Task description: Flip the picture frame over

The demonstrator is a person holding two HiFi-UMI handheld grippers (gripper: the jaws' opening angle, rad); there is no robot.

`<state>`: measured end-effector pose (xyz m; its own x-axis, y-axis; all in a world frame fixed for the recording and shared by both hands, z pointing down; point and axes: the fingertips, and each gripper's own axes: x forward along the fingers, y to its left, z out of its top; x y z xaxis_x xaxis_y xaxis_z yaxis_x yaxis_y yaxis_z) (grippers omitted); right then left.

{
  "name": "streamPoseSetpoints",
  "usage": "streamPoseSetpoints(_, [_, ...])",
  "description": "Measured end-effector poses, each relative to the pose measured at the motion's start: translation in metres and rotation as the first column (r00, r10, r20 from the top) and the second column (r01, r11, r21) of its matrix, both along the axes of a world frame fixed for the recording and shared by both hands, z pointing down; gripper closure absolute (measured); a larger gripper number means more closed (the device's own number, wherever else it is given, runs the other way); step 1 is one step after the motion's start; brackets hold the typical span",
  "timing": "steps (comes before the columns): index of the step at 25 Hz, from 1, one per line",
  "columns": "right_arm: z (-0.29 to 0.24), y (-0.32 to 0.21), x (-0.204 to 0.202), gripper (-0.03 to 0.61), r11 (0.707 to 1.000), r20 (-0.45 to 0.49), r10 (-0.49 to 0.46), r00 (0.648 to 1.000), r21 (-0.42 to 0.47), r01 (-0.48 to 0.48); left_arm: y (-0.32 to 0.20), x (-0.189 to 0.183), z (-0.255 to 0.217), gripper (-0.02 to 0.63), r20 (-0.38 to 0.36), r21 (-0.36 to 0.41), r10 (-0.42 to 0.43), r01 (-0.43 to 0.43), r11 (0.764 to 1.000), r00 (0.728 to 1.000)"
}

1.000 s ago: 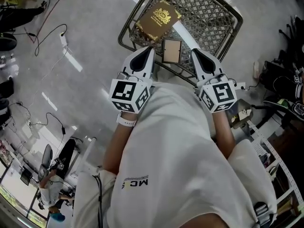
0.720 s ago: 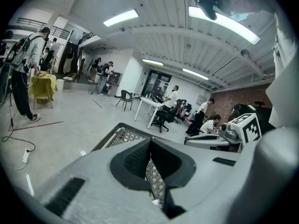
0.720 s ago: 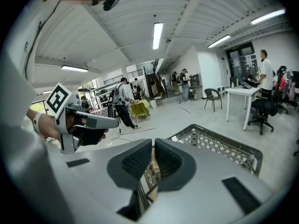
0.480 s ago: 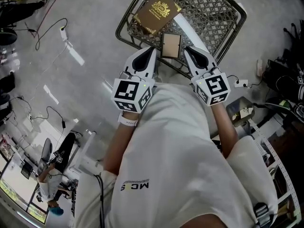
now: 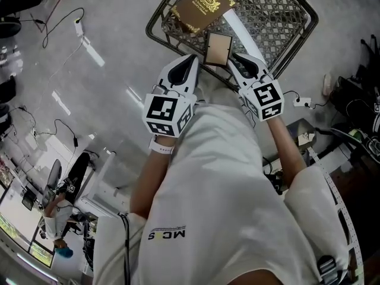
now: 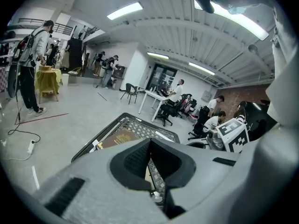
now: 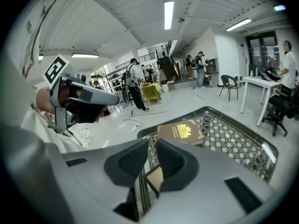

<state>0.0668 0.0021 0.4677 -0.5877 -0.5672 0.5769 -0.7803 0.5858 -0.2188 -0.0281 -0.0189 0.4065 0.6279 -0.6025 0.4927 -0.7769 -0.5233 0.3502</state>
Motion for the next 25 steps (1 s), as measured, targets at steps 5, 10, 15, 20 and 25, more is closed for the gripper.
streamPoseSetpoints(5, [0.029, 0.008, -0.005, 0.505, 0.997, -0.045, -0.073, 0.996, -0.033, 0.071, 0.005, -0.004, 0.012, 0.589, 0.002, -0.027, -0.012, 0.012, 1.000, 1.000])
streamPoseSetpoints(10, [0.055, 0.019, -0.015, 0.500, 0.988, -0.058, -0.135, 0.989, -0.086, 0.130, 0.011, -0.006, 0.023, 0.589, 0.001, -0.053, -0.018, 0.018, 0.998, 1.000])
streamPoseSetpoints(15, [0.083, 0.029, -0.022, 0.492, 0.976, -0.073, -0.190, 0.979, -0.125, 0.180, 0.019, -0.010, 0.036, 0.589, 0.007, -0.082, -0.023, 0.024, 0.996, 1.000])
streamPoseSetpoints(20, [0.106, 0.035, -0.030, 0.488, 0.961, -0.078, -0.239, 0.968, -0.166, 0.223, 0.028, -0.017, 0.047, 0.589, 0.017, -0.112, -0.042, 0.043, 0.993, 0.999])
streamPoseSetpoints(25, [0.126, 0.037, -0.036, 0.480, 0.949, -0.086, -0.283, 0.955, -0.172, 0.265, 0.036, -0.023, 0.056, 0.589, 0.025, -0.134, -0.058, 0.061, 0.989, 0.998])
